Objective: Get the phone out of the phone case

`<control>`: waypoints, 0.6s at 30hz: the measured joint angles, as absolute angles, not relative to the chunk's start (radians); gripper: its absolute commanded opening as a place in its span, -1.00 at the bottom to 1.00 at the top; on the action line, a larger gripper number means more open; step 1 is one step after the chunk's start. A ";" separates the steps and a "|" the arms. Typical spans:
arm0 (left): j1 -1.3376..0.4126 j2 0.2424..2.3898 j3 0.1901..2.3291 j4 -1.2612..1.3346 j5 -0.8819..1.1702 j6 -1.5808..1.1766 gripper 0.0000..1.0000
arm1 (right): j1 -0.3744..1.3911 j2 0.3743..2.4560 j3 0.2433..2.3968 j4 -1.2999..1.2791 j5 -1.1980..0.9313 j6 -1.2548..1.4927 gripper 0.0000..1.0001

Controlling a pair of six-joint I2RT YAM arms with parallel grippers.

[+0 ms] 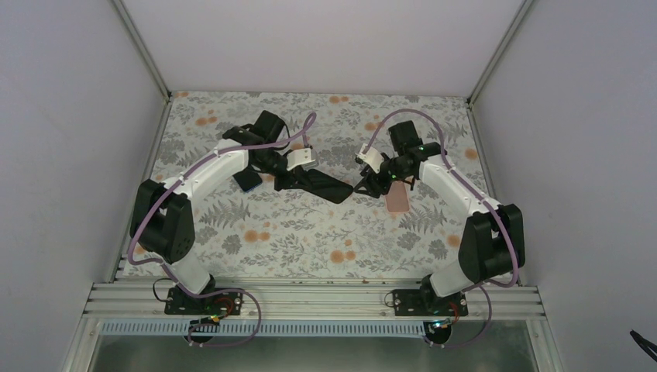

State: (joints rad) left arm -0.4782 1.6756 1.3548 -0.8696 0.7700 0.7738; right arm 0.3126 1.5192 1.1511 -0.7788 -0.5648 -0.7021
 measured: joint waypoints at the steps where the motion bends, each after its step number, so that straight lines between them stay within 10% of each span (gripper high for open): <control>1: -0.478 1.676 1.355 -0.870 0.770 0.774 -0.95 | 0.313 1.519 1.151 -0.774 -0.565 -0.701 0.31; 18: -0.477 1.676 1.355 -0.872 0.762 0.774 -0.95 | 0.313 1.542 1.152 -0.730 -0.542 -0.678 0.26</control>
